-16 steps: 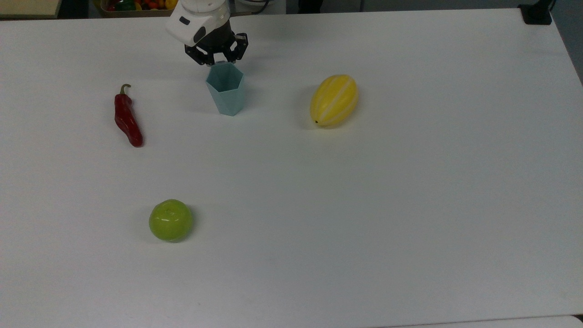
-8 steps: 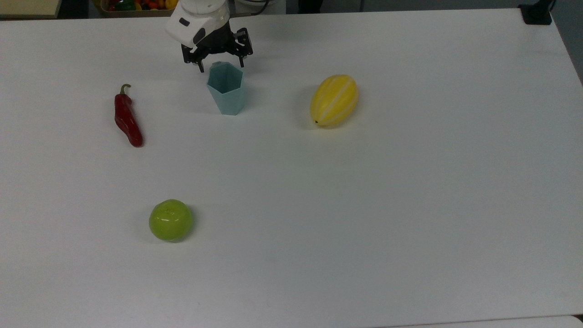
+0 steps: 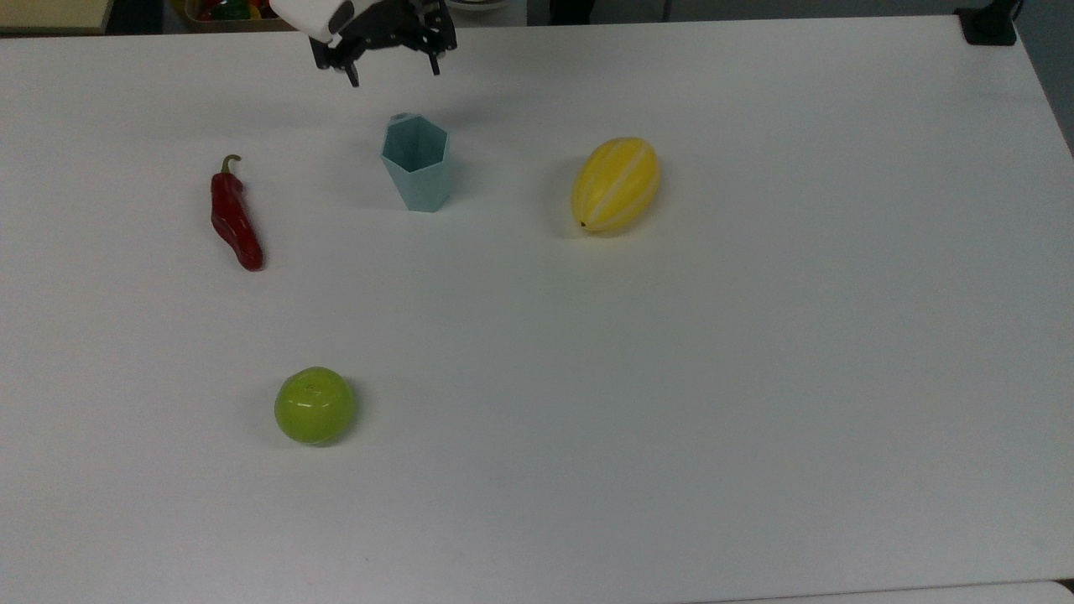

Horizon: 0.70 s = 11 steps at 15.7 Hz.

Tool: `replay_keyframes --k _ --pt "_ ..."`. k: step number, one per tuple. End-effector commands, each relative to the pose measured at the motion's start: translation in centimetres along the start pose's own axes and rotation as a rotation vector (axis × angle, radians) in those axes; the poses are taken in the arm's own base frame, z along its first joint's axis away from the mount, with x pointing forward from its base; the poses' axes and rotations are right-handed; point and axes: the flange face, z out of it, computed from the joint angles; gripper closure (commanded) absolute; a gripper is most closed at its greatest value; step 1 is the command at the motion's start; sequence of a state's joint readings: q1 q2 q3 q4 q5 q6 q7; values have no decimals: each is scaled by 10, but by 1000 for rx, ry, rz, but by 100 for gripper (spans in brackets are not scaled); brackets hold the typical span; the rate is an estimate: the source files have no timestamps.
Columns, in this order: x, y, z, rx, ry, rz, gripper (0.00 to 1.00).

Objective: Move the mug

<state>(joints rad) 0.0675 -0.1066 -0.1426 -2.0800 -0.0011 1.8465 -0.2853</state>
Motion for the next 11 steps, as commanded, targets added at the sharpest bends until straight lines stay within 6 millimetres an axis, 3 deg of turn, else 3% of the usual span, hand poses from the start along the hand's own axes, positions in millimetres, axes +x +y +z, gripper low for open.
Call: replay_keyframes --k 1,3,6,8,11 --pt "-8 -10 -104 39 -27 107 0" --pt "-8 -26 -141 77 12 152 0" --pt "-4 -62 -174 65 51 239 0" --pt "0 -84 -181 56 63 278 0" --pt "6 -89 -183 48 98 251 0"
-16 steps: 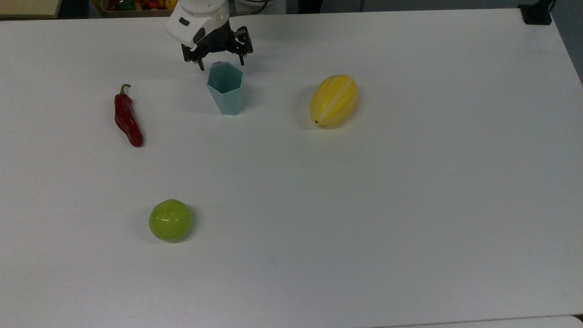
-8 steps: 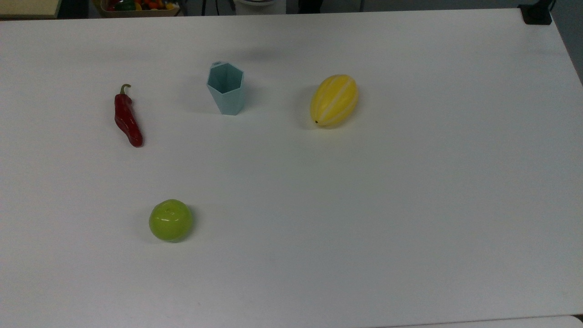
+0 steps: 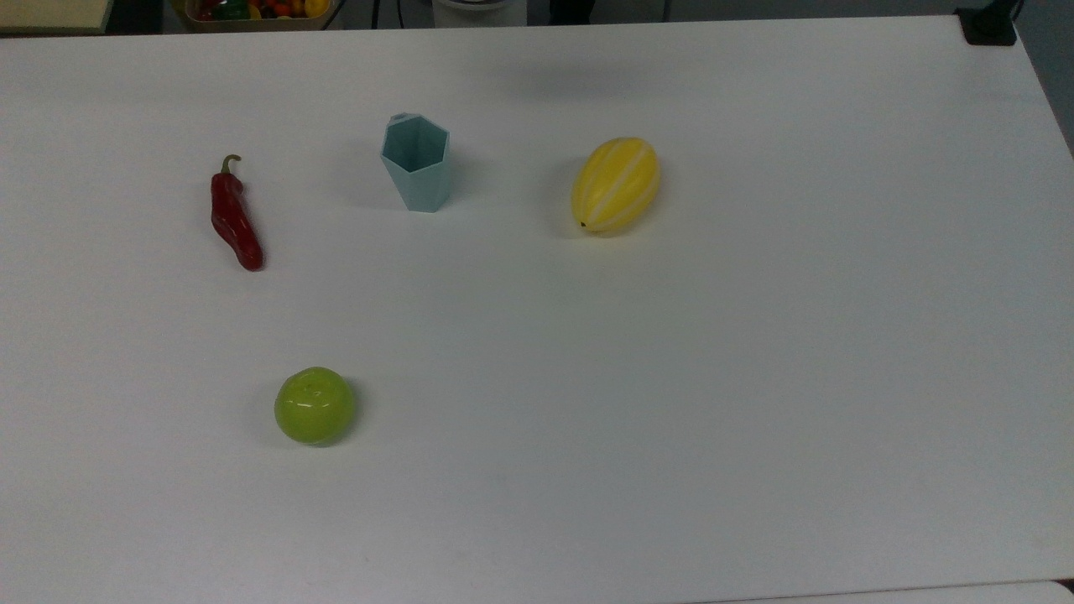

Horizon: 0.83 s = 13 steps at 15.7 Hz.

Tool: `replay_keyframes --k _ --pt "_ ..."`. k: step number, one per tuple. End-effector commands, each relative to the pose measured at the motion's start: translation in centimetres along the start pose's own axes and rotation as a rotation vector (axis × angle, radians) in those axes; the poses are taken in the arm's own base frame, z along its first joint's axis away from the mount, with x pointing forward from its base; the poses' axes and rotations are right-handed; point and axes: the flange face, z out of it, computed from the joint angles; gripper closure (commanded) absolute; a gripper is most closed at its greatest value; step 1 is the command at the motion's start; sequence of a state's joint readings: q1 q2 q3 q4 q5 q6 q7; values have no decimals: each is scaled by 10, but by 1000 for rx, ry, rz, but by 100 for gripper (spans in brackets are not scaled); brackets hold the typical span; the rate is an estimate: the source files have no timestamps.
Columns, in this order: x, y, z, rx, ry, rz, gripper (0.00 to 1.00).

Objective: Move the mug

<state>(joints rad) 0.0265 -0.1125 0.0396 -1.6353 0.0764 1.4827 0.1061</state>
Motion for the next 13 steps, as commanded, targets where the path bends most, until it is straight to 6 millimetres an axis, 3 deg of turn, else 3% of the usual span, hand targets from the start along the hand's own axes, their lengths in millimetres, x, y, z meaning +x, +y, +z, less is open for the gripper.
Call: replay_keyframes --k 1,6,13 --pt "13 -1 -5 15 54 -17 0" --pt "50 3 6 5 188 -164 0" --pt "59 0 13 12 206 -160 0"
